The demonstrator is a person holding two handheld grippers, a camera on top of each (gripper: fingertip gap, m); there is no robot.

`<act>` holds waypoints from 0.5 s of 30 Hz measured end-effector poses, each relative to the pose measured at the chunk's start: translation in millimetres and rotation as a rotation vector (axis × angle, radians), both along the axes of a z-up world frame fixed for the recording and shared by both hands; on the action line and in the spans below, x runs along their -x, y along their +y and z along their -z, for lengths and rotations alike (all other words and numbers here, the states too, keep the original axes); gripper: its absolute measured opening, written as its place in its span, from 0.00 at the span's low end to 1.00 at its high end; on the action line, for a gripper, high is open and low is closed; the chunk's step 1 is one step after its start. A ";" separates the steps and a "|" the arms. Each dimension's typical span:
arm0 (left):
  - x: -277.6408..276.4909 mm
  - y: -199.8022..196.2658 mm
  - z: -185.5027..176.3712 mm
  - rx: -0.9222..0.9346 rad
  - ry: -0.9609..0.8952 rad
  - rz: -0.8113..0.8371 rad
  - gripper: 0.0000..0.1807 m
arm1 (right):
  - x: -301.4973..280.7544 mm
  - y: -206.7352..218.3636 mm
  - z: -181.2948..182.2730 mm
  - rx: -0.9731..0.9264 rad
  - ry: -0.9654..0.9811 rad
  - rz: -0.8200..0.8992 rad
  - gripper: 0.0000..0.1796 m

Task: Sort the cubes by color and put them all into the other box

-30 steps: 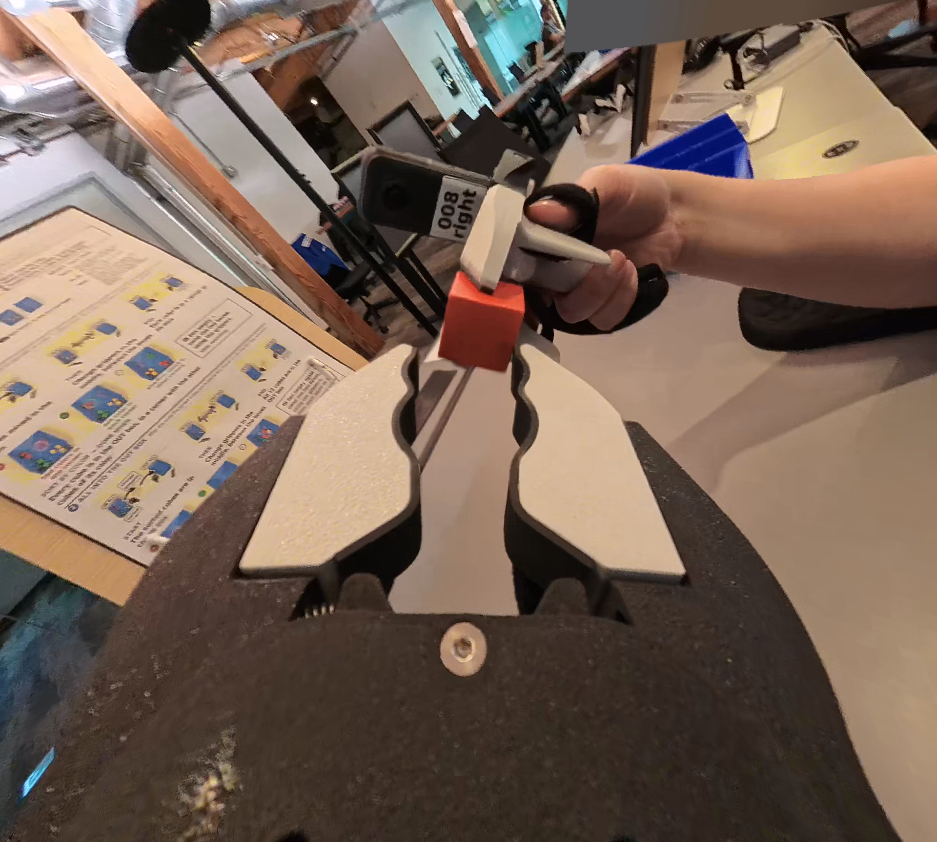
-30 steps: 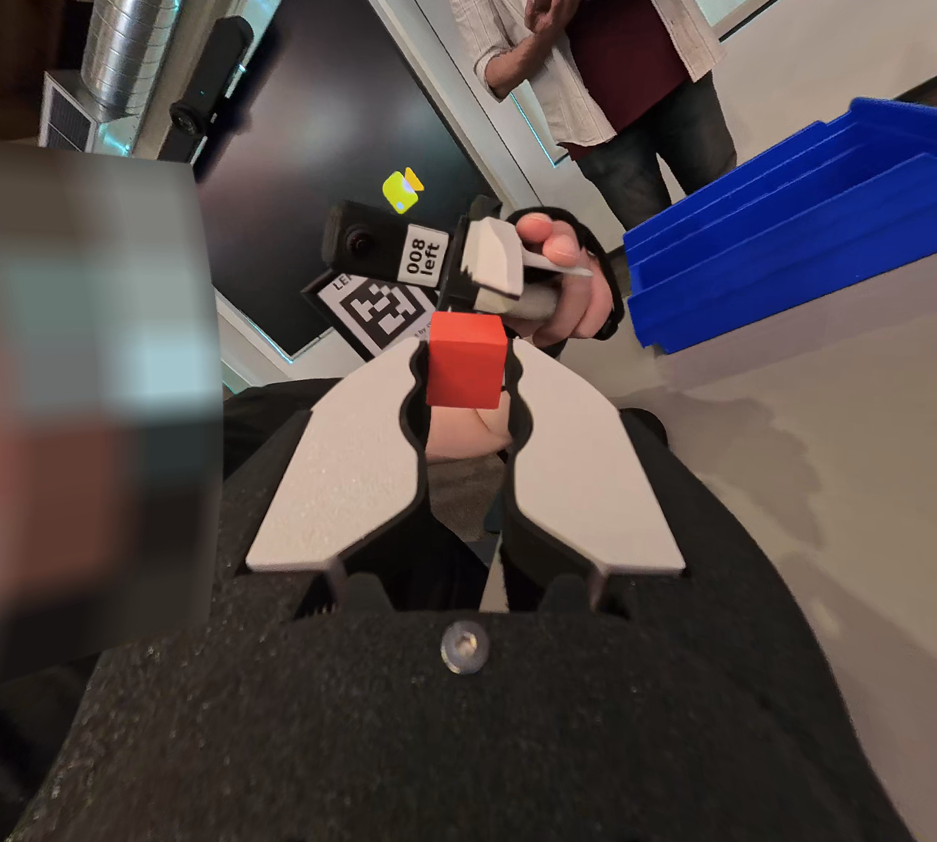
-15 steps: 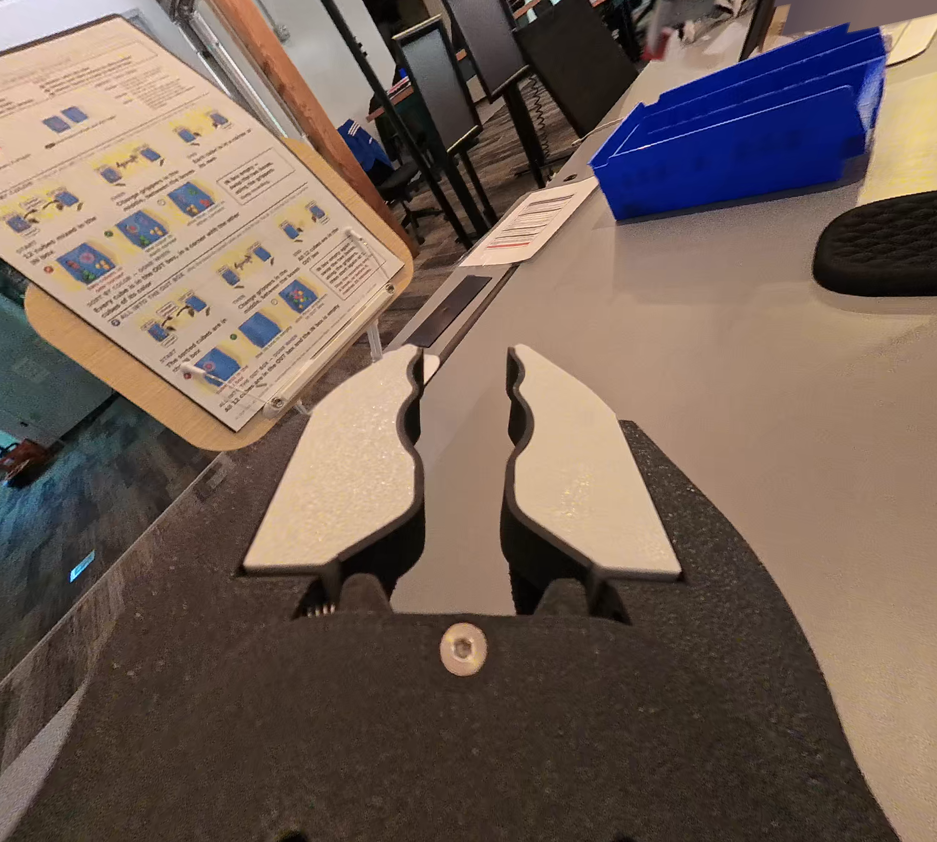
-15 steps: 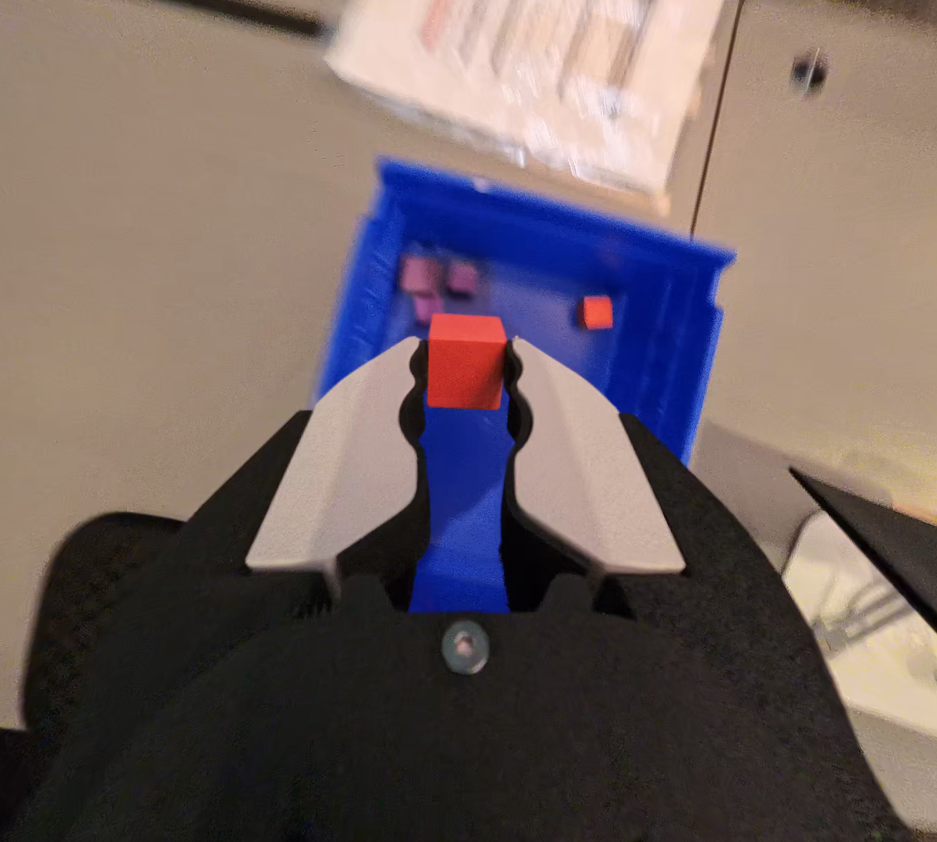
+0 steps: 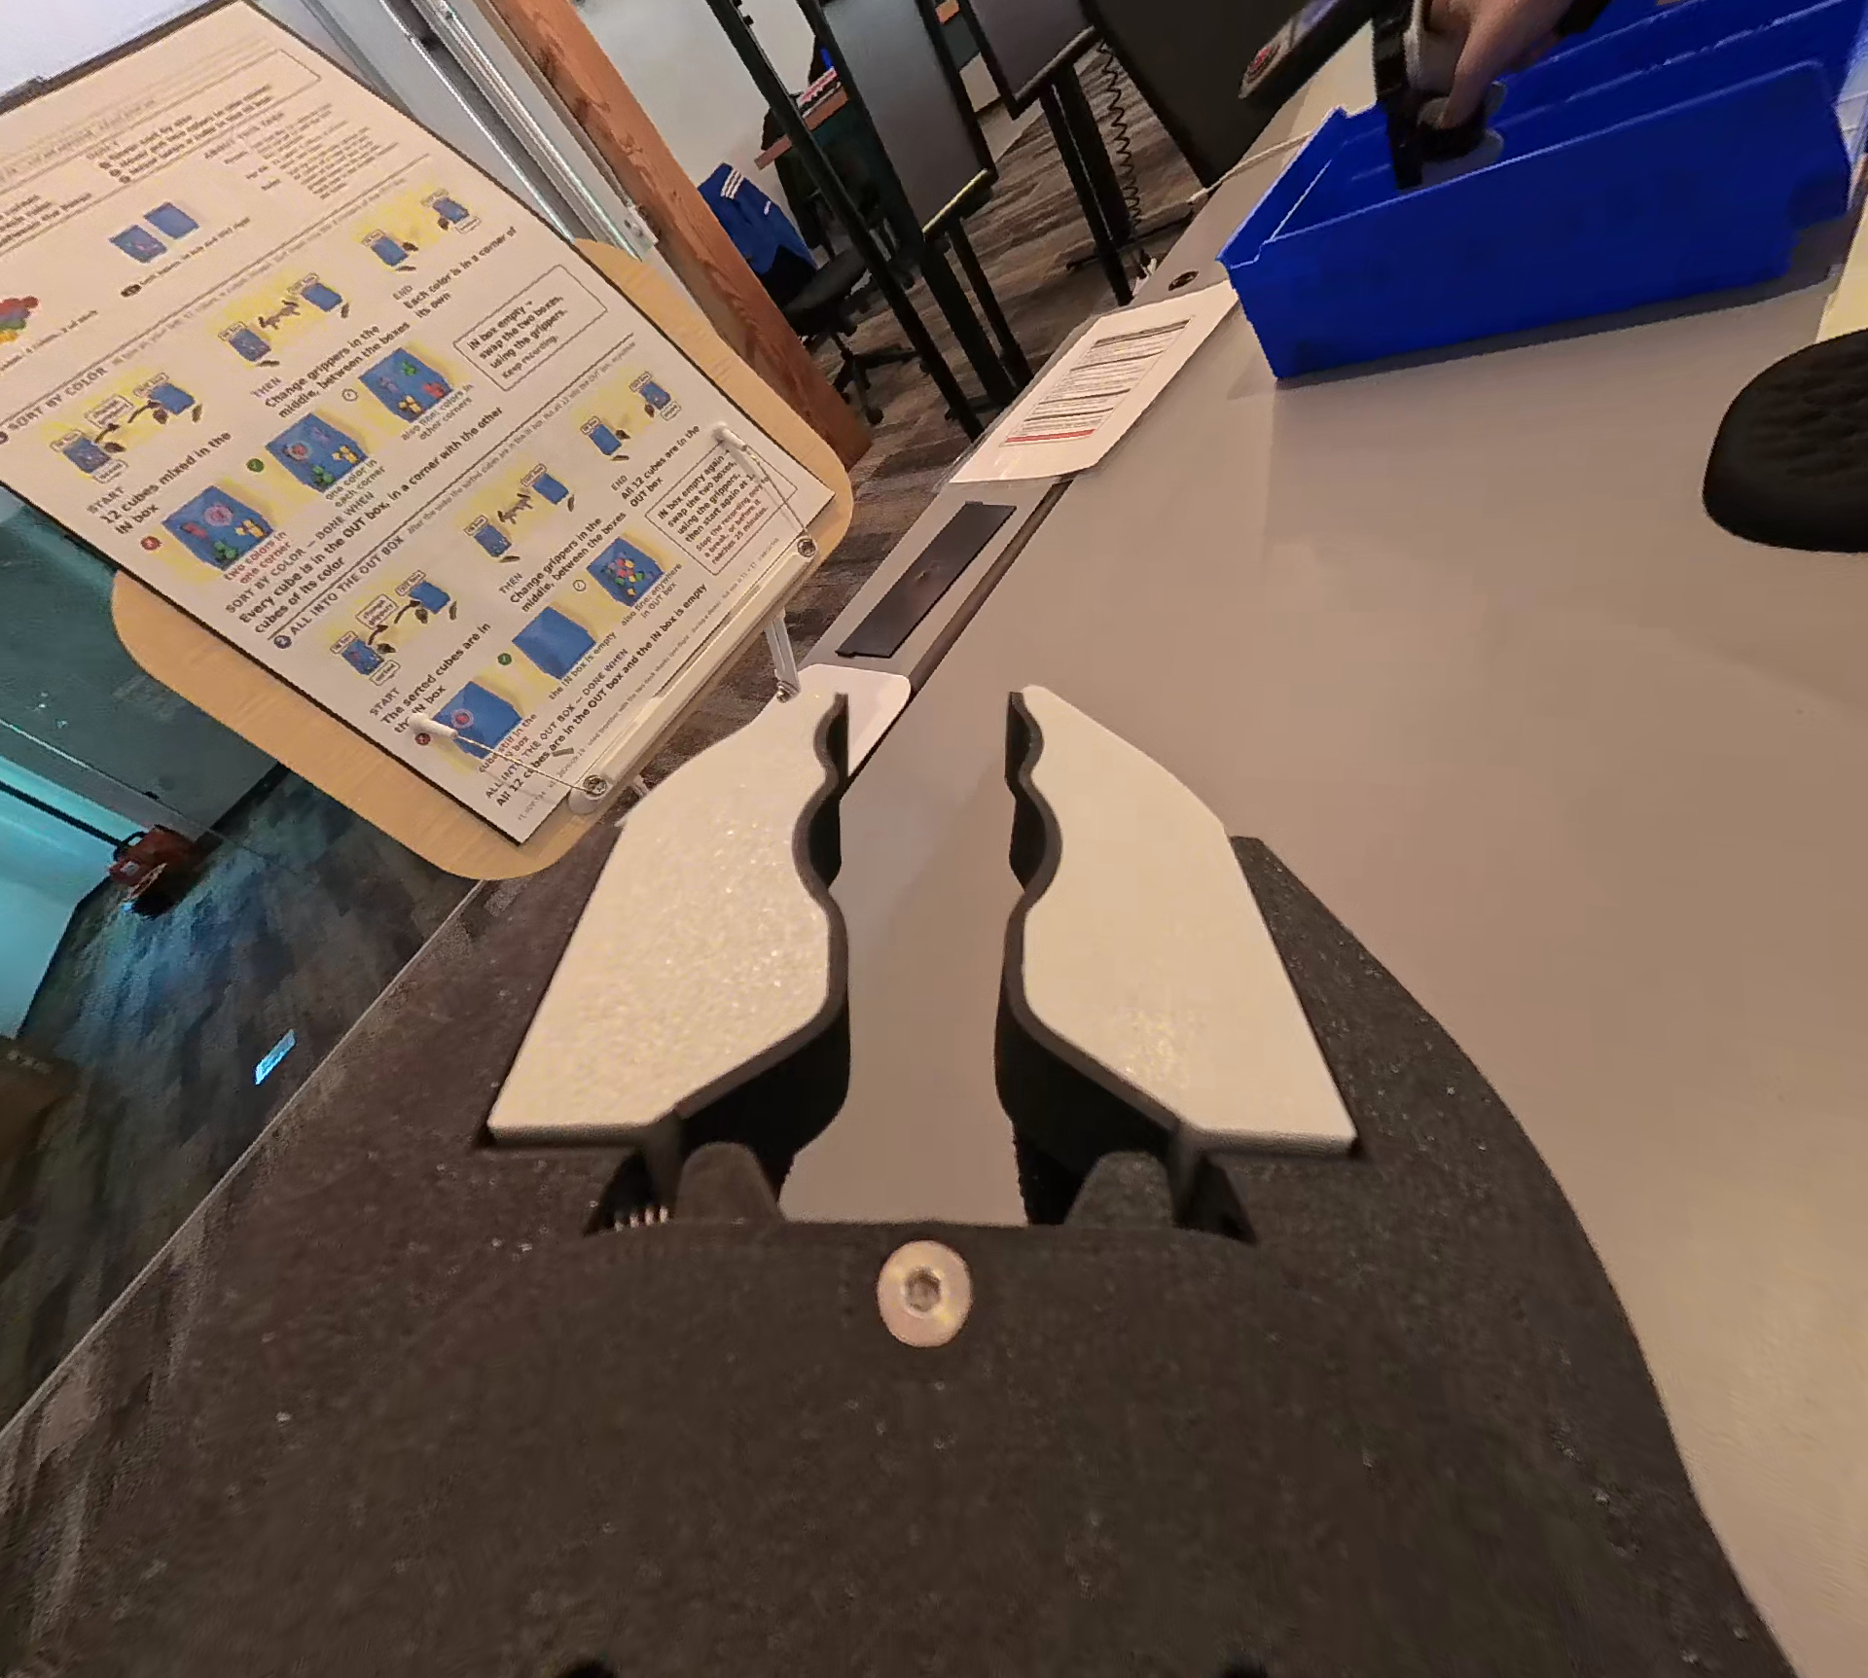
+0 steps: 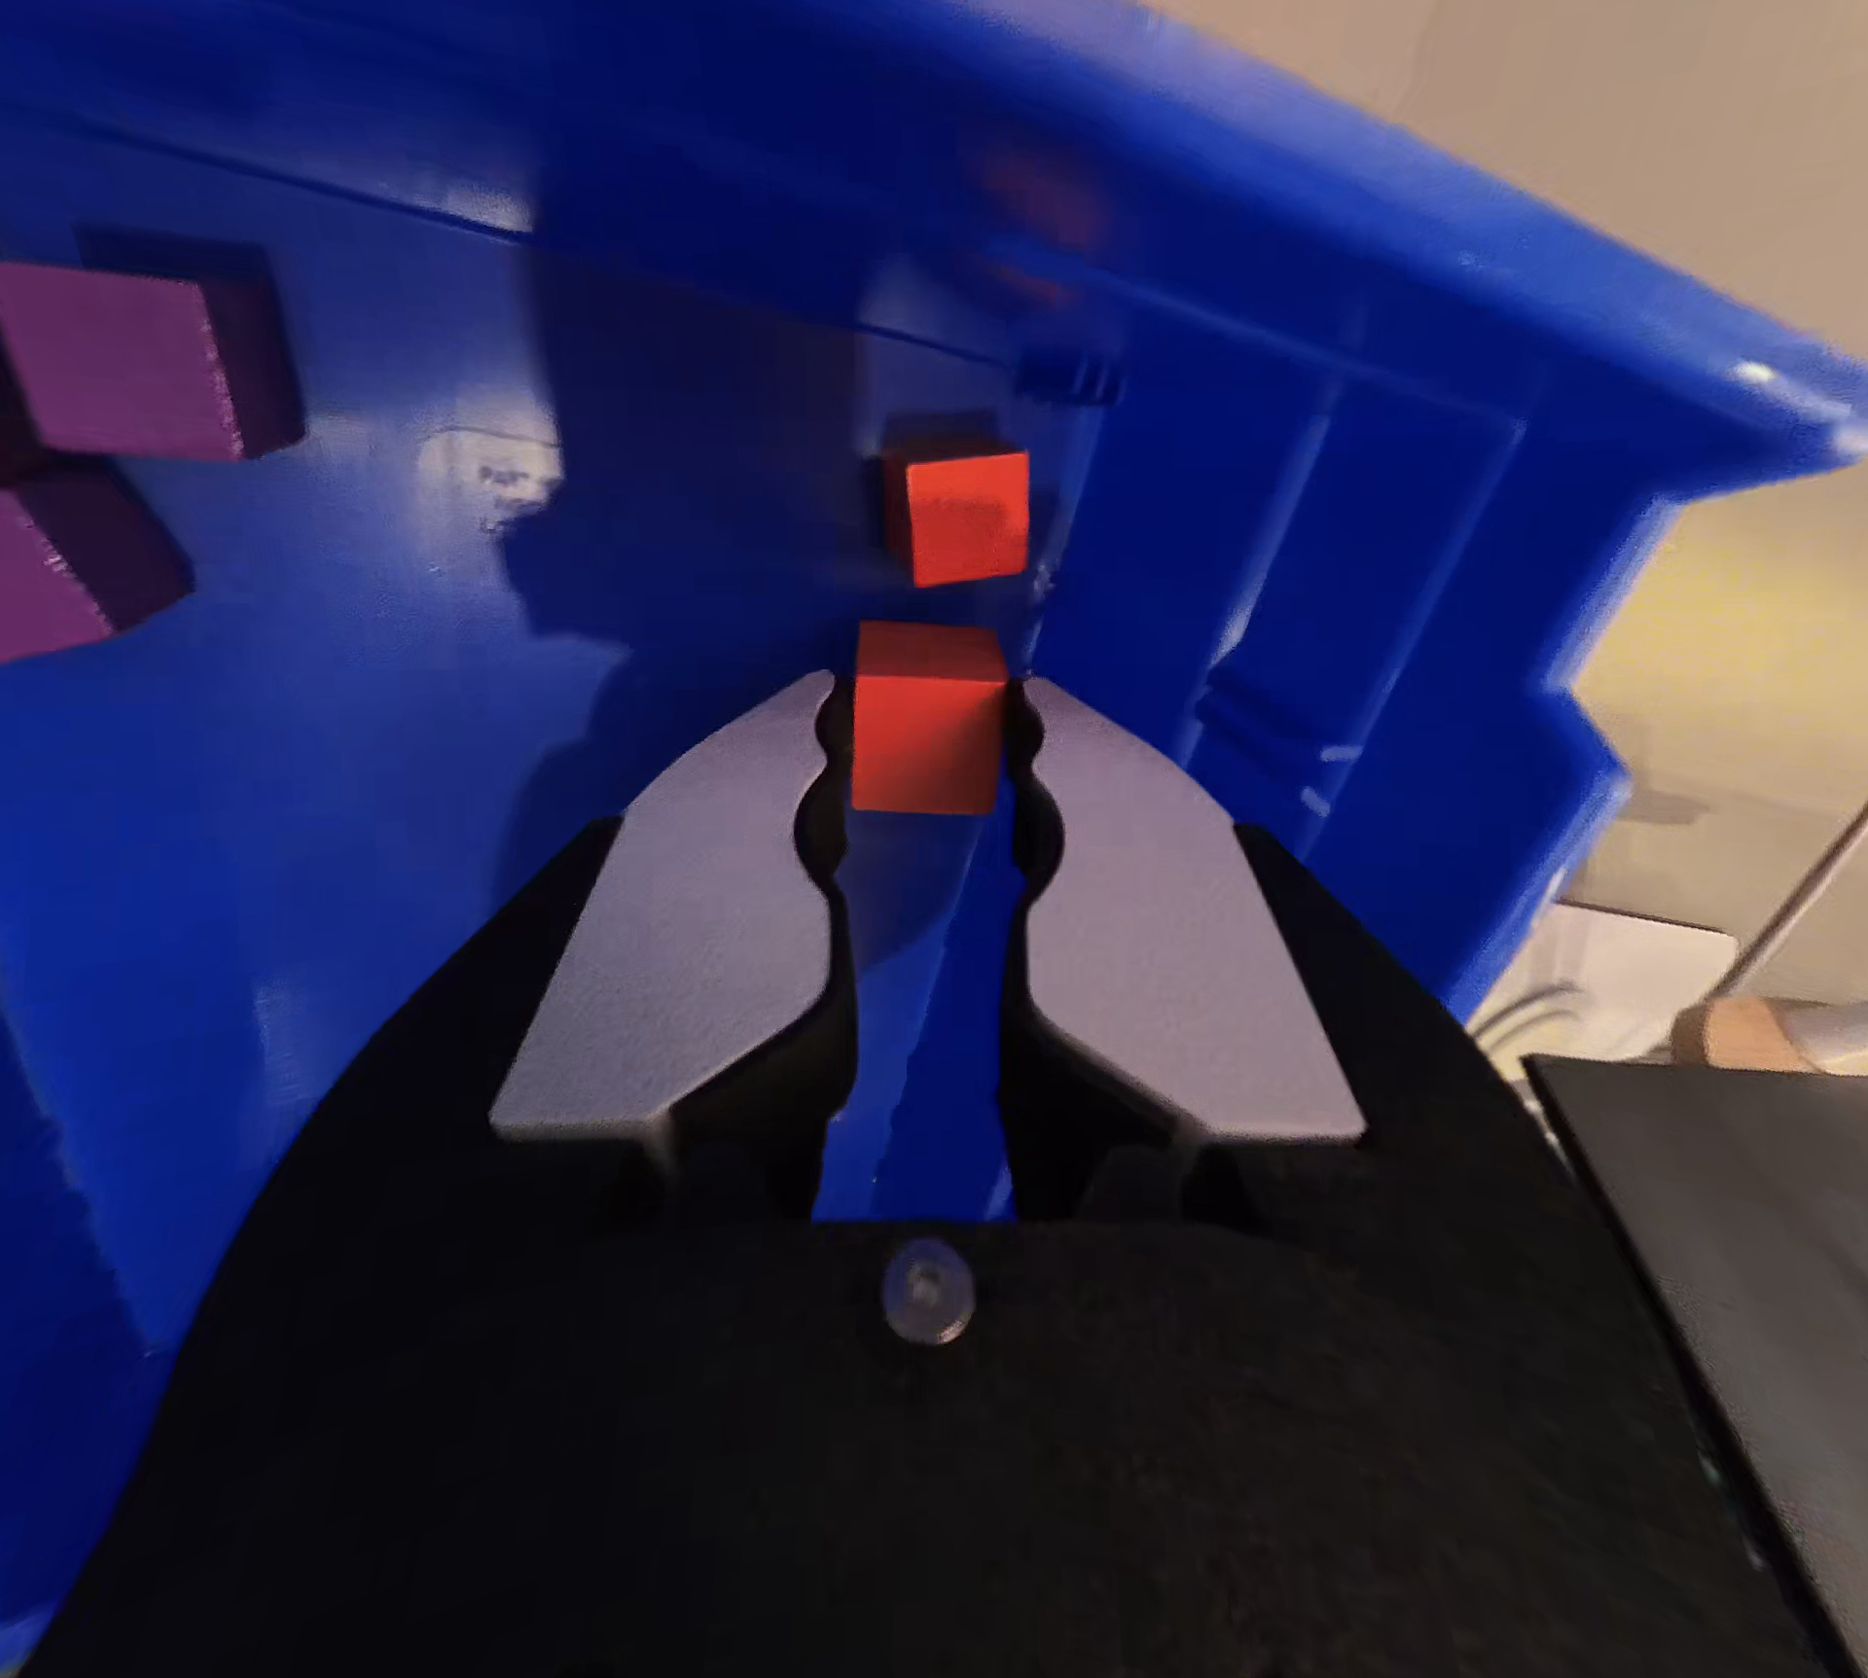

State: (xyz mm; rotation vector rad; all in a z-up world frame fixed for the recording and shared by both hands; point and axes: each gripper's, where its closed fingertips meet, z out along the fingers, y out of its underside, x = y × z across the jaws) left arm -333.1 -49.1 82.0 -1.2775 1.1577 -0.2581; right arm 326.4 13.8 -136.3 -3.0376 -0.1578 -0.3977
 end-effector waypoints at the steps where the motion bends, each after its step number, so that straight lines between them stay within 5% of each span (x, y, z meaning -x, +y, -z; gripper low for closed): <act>1: 0.1 -1.1 0.6 0.000 0.006 0.000 0.16 | -3.9 1.1 1.0 0.004 -0.024 -0.002 0.16; 8: 13.4 -12.9 -0.7 -0.003 0.023 -0.023 0.17 | 9.6 10.3 -20.5 -0.147 -0.010 -0.060 0.24; 15: 116.6 9.8 2.1 0.012 0.161 -0.325 0.17 | 128.3 9.3 -179.0 -0.631 0.057 -0.248 0.24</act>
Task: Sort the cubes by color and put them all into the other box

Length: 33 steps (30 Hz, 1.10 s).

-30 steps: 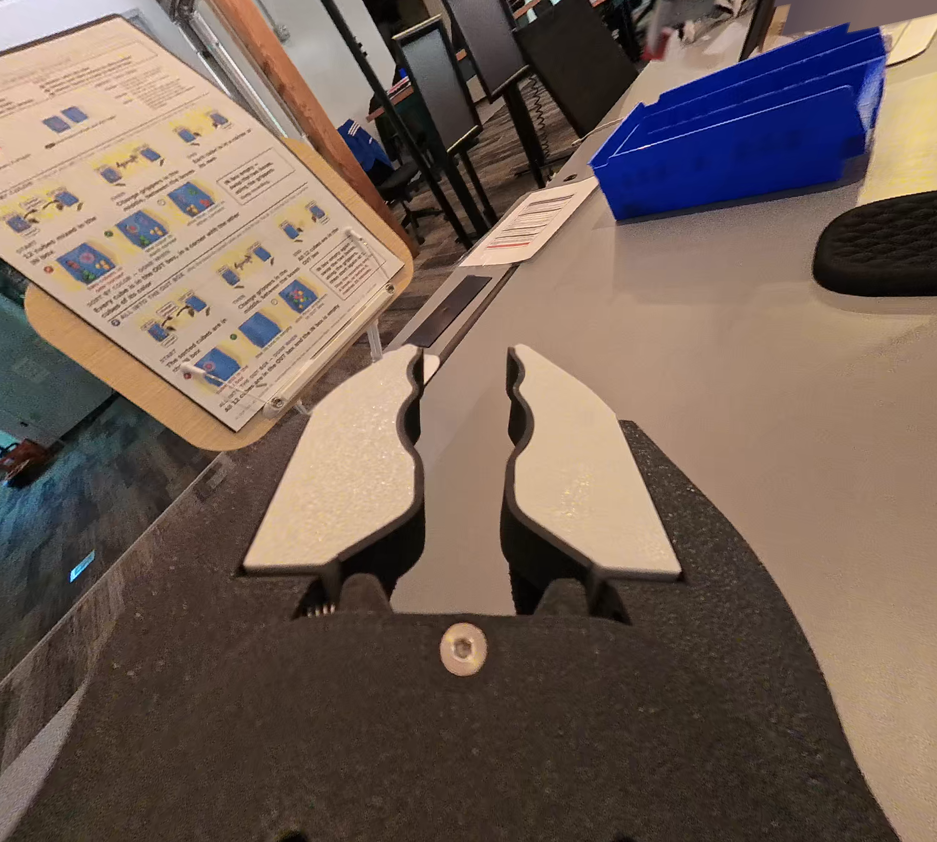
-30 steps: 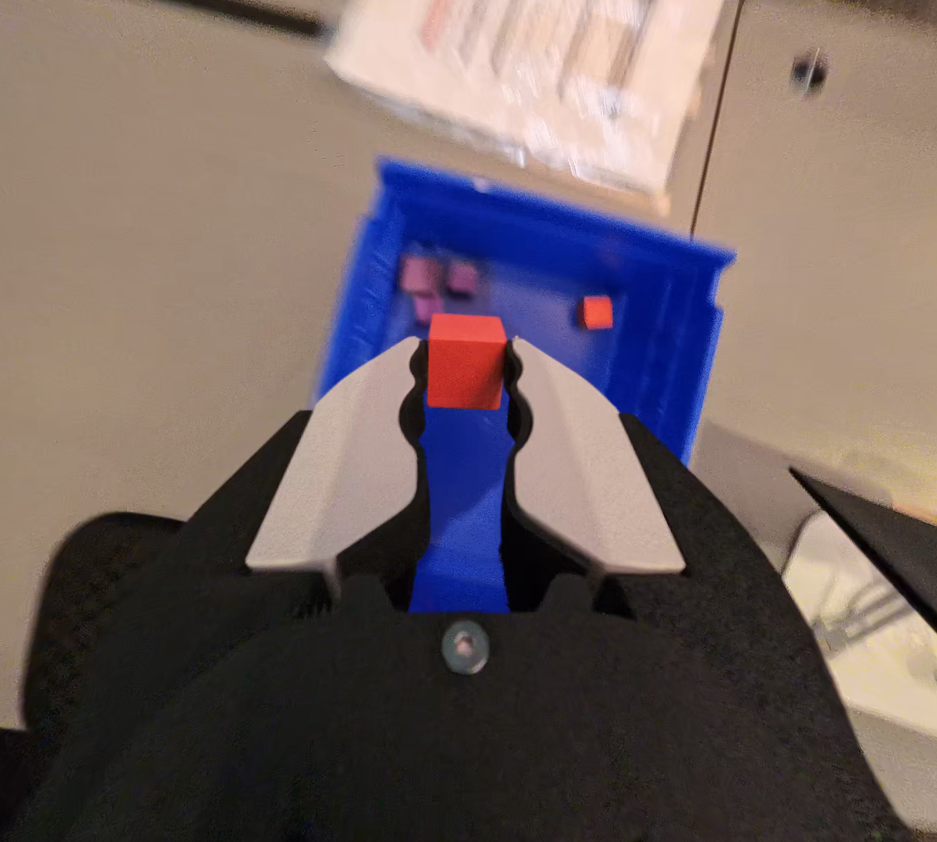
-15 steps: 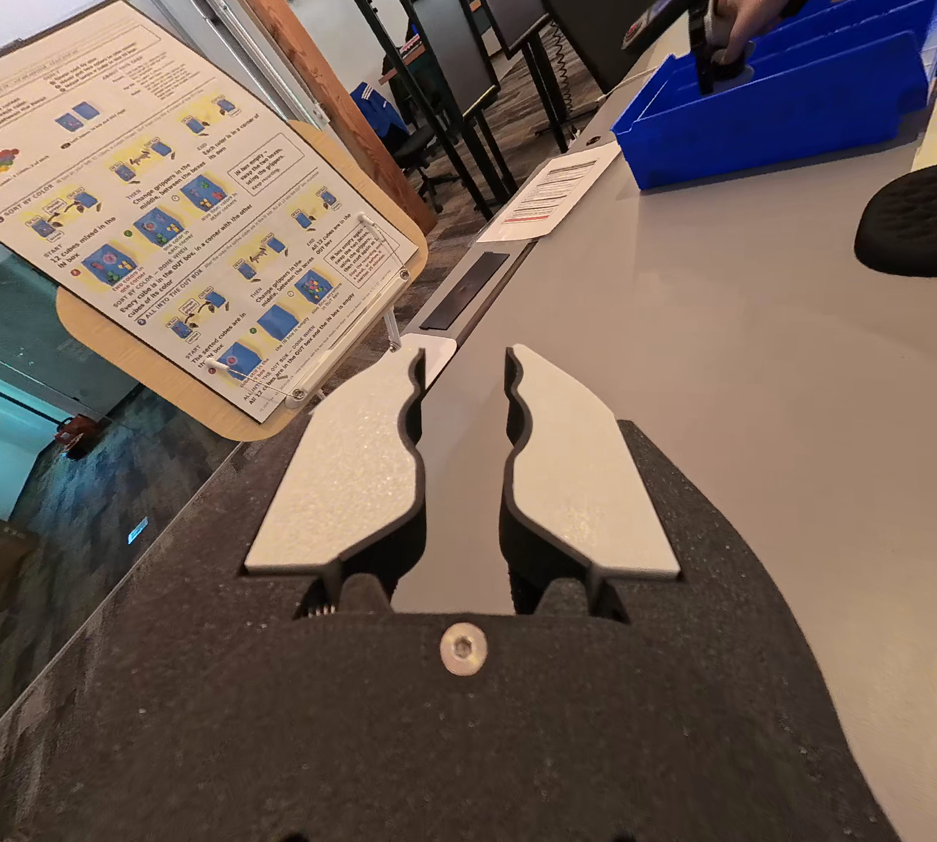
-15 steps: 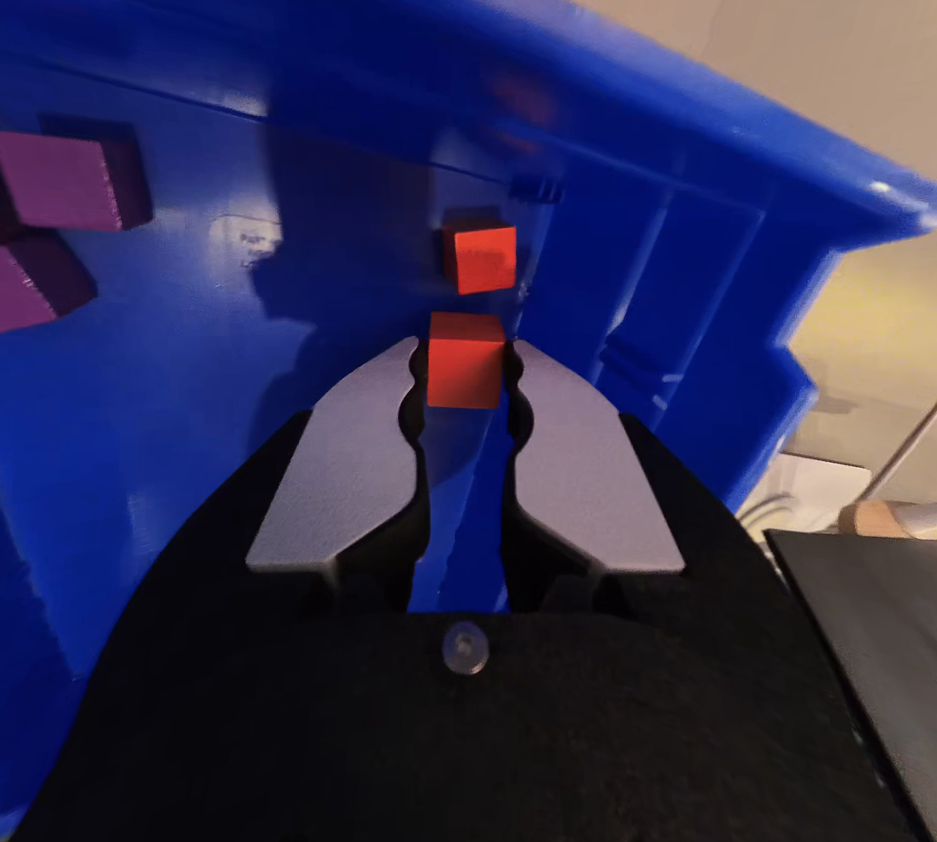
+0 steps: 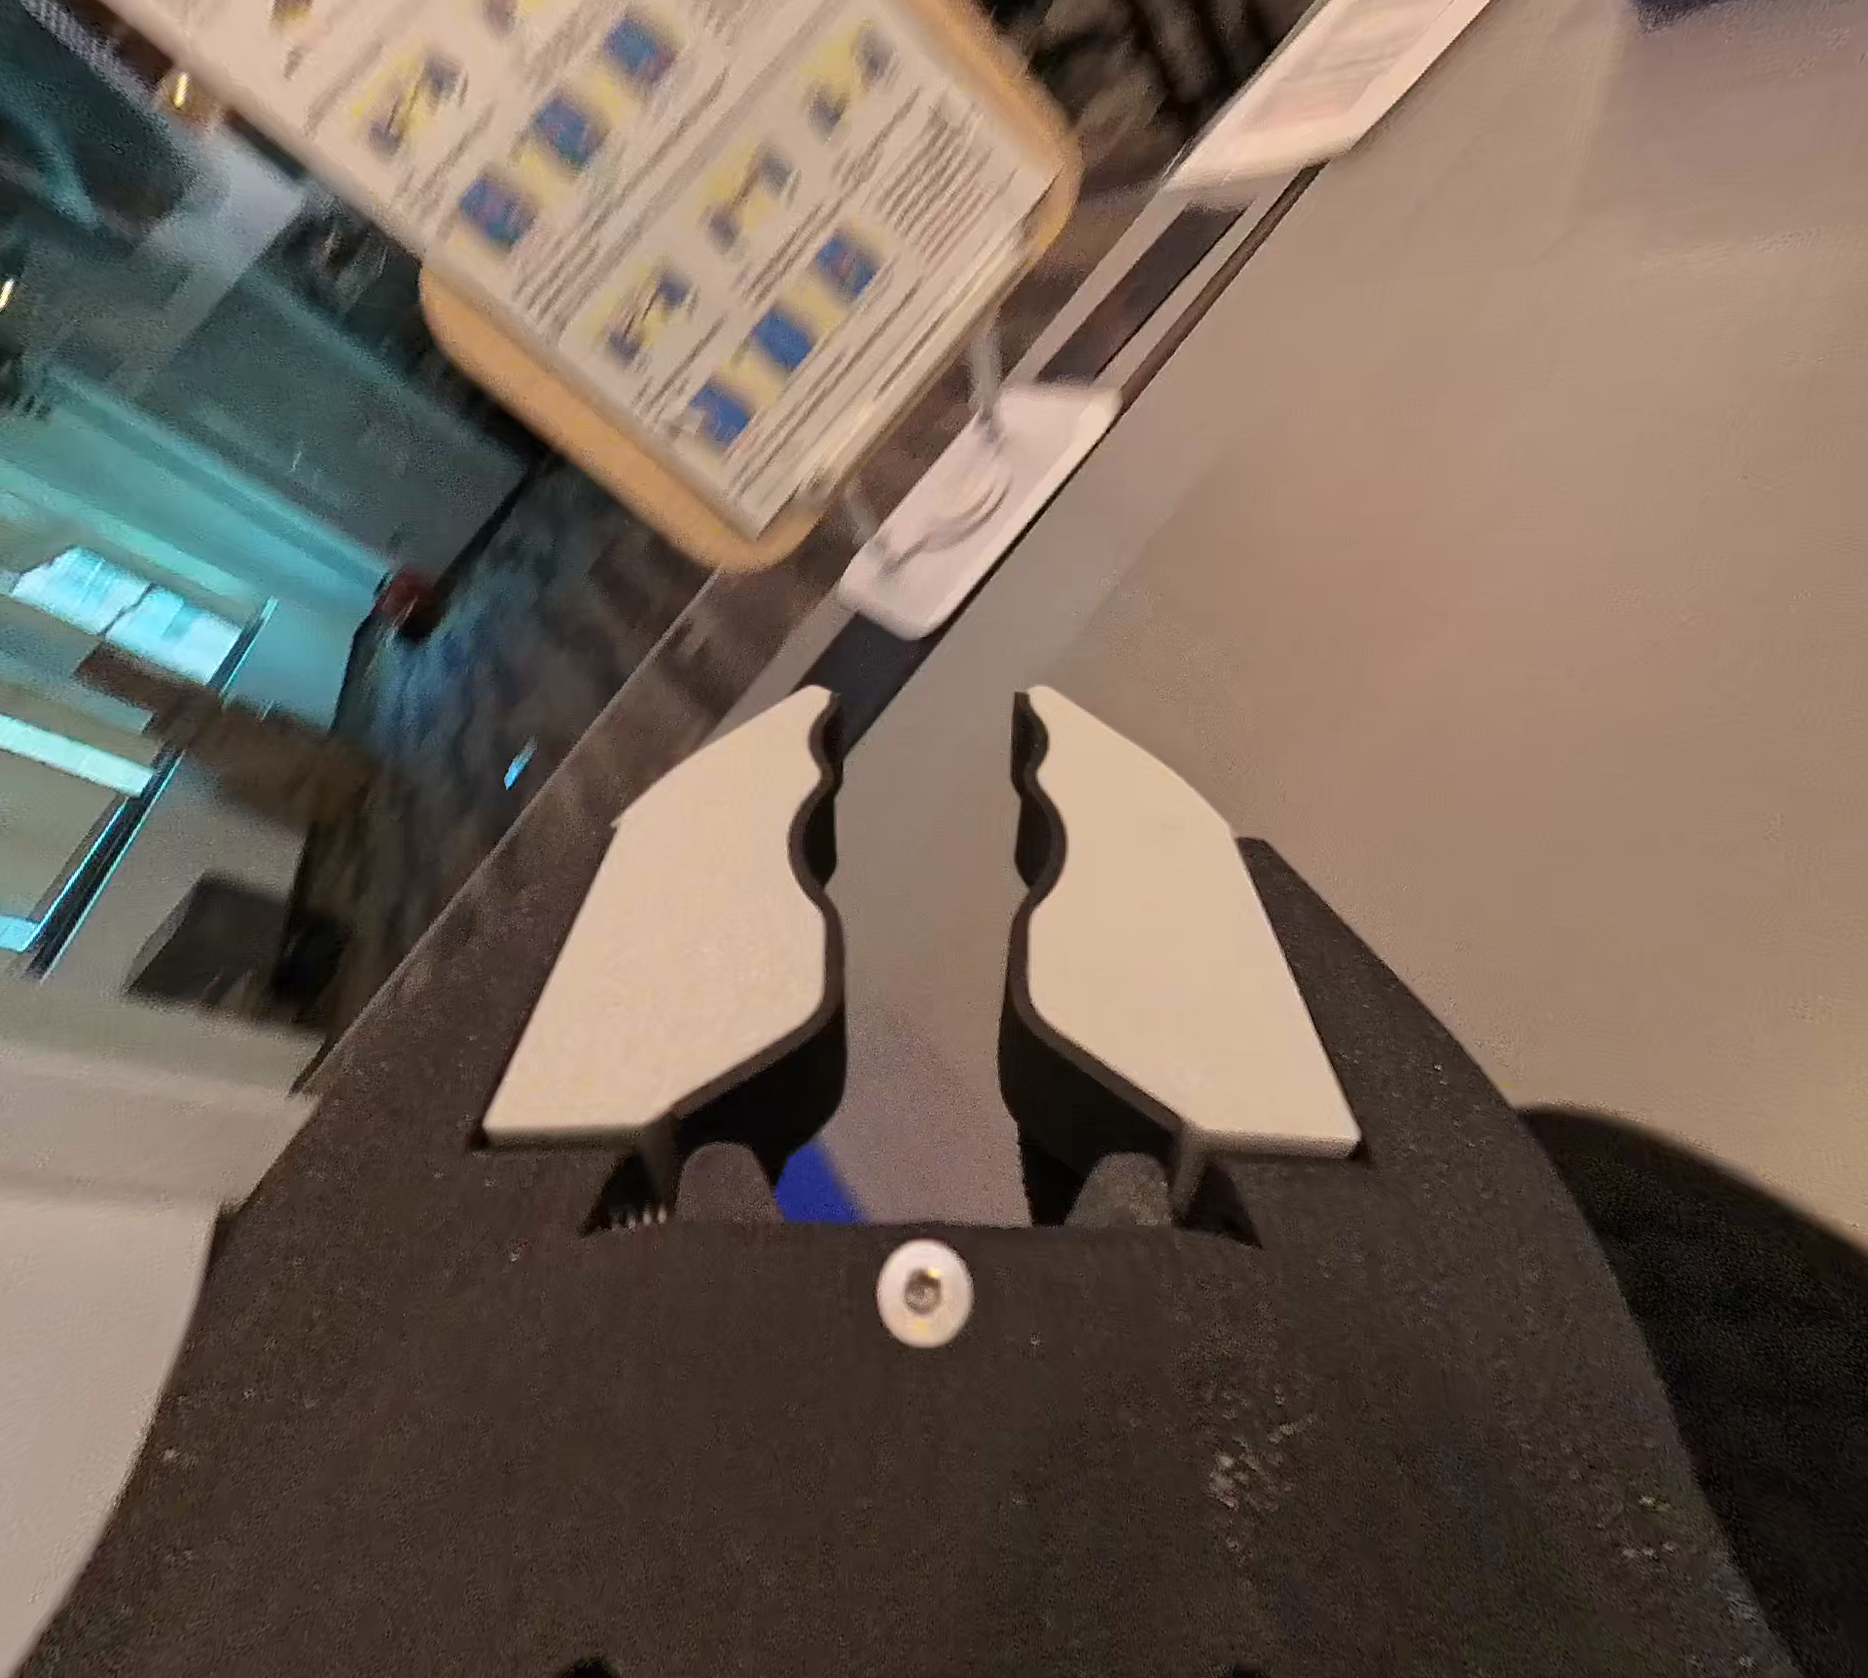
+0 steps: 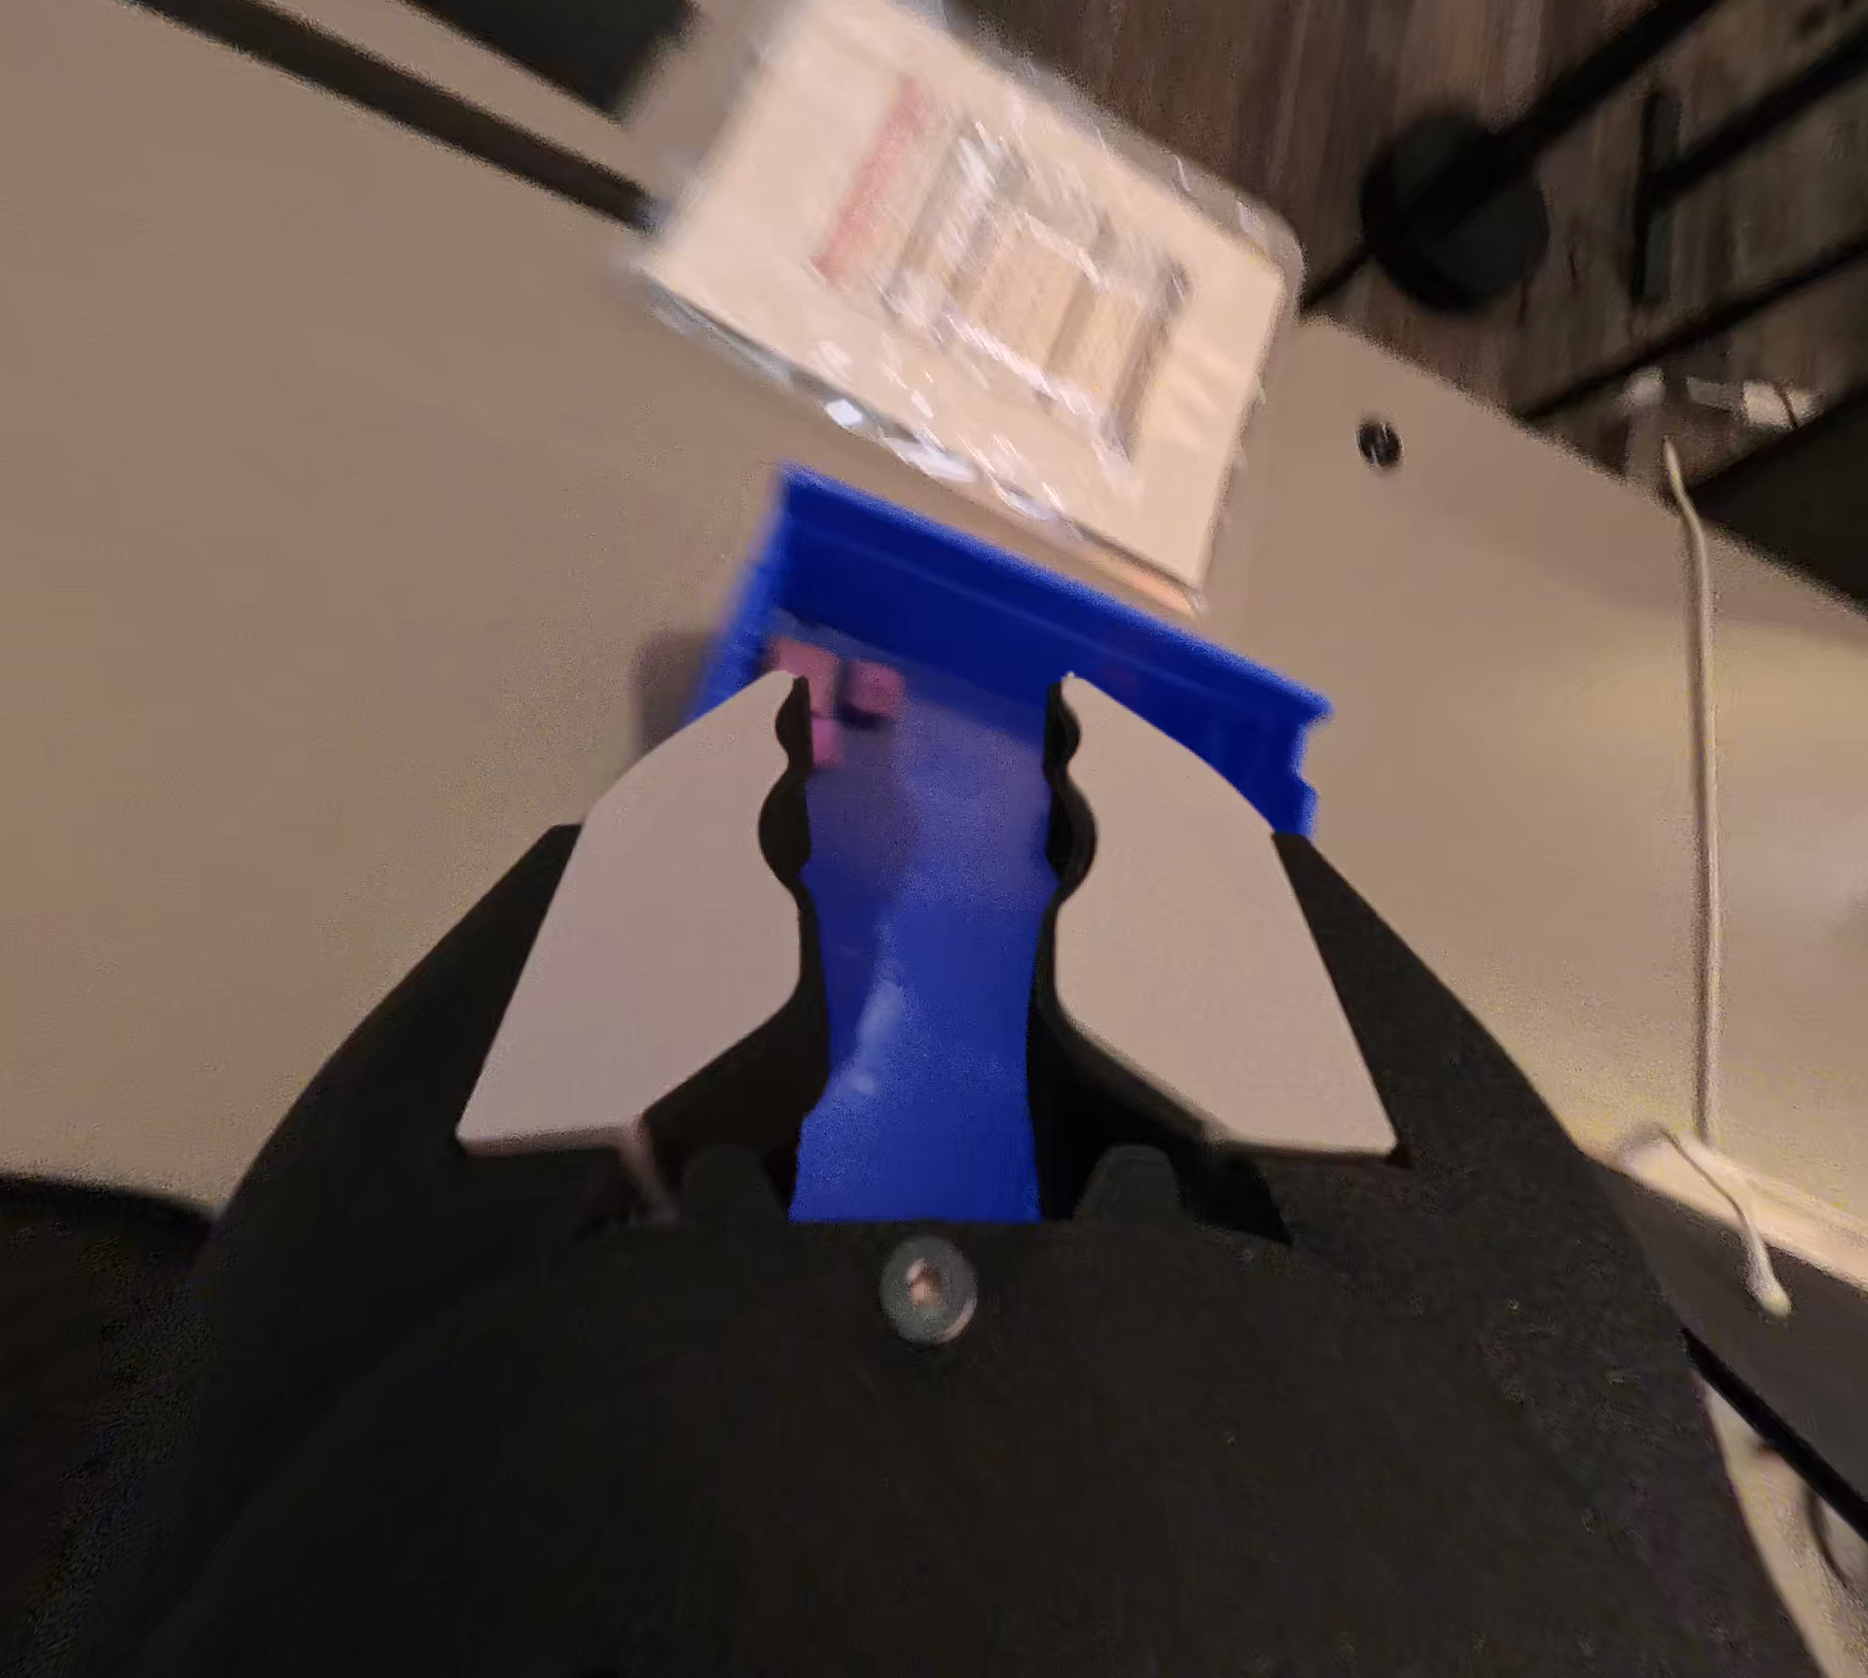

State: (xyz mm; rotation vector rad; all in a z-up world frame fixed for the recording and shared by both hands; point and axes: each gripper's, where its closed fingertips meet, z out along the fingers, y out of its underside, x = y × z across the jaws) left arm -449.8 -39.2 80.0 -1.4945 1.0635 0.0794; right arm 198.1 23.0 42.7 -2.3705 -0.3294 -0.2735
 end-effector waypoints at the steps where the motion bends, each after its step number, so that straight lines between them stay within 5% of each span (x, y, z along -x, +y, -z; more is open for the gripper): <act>1: 24.8 9.1 2.7 0.016 0.023 -0.073 0.18 | 29.7 -3.8 -19.6 -0.061 0.043 -0.062 0.24; 7: 177.2 45.4 53.1 0.282 0.219 -0.415 0.17 | 204.1 -47.0 -80.4 -0.207 0.283 -0.509 0.23; 12: 241.4 47.2 117.2 0.624 0.295 -0.416 0.18 | 272.0 -66.5 -93.4 -0.242 0.255 -0.669 0.23; 22: 253.9 63.3 186.4 0.838 0.387 -0.297 0.19 | 300.8 -80.9 -66.7 -0.138 0.330 -0.761 0.21; 33: 251.4 75.5 196.6 0.948 0.385 -0.241 0.17 | 302.2 -76.2 -52.9 -0.082 0.322 -0.722 0.21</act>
